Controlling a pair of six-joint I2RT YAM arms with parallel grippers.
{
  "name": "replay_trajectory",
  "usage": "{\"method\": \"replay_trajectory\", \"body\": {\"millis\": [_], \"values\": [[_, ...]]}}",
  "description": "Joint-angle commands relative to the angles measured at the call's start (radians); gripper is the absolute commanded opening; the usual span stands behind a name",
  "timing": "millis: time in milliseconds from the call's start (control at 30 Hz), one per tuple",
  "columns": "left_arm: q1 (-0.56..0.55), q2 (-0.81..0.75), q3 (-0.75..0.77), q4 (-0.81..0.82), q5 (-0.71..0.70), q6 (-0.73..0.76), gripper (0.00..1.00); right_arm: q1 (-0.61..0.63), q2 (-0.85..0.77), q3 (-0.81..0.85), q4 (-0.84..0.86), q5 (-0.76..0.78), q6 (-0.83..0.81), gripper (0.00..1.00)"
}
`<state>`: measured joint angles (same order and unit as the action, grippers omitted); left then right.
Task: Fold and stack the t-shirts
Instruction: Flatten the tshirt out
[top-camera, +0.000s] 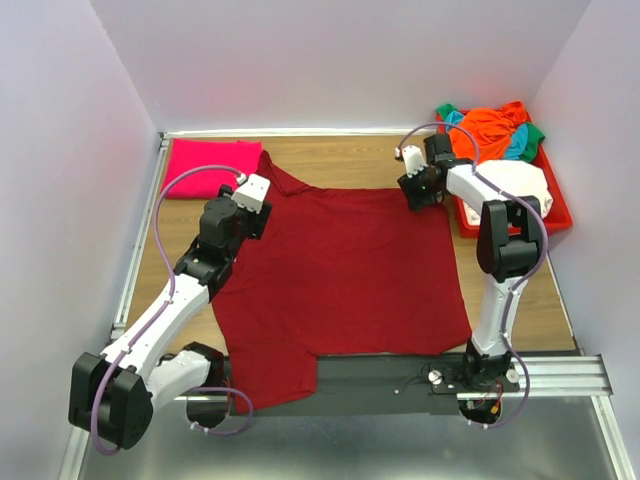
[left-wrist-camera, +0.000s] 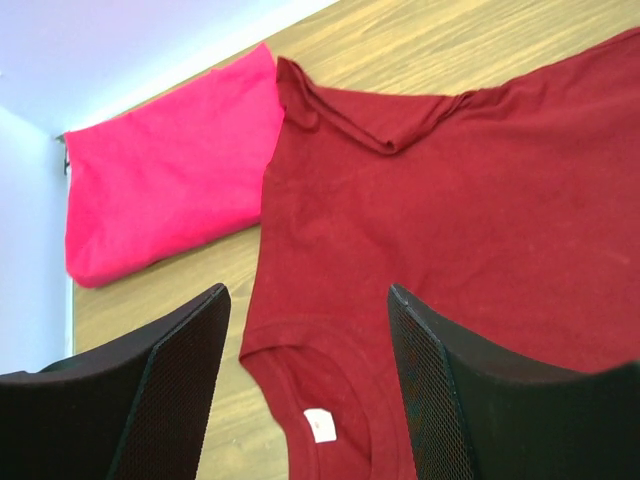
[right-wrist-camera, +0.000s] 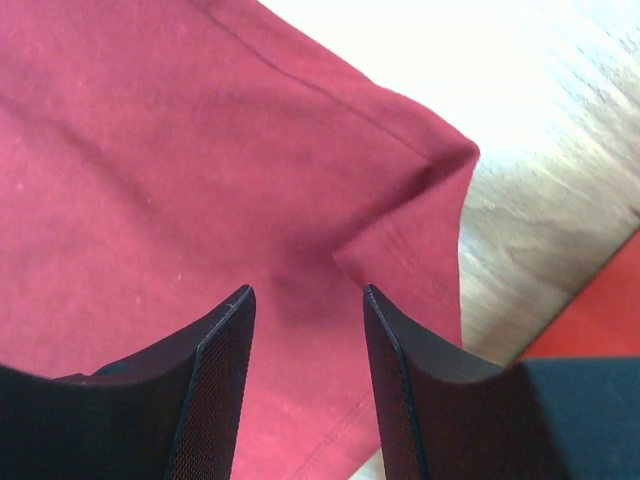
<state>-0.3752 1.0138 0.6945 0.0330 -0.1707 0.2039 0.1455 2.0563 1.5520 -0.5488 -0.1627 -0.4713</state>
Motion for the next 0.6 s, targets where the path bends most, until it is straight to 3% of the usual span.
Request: {"method": "replay_trajectory", "body": {"millis": [0, 333, 567], "values": [[-0.004, 0.003, 0.016, 0.024, 0.036, -0.017, 0.72, 0.008, 0.048, 0.046, -0.02, 0.069, 0.026, 0.55], [-0.005, 0.002, 0.011, 0.028, 0.05, -0.014, 0.72, 0.009, 0.126, 0.102, -0.019, 0.143, 0.036, 0.54], [-0.005, 0.006, 0.011, 0.028, 0.054, -0.012, 0.72, 0.011, 0.142, 0.134, -0.019, 0.192, 0.039, 0.35]]}}
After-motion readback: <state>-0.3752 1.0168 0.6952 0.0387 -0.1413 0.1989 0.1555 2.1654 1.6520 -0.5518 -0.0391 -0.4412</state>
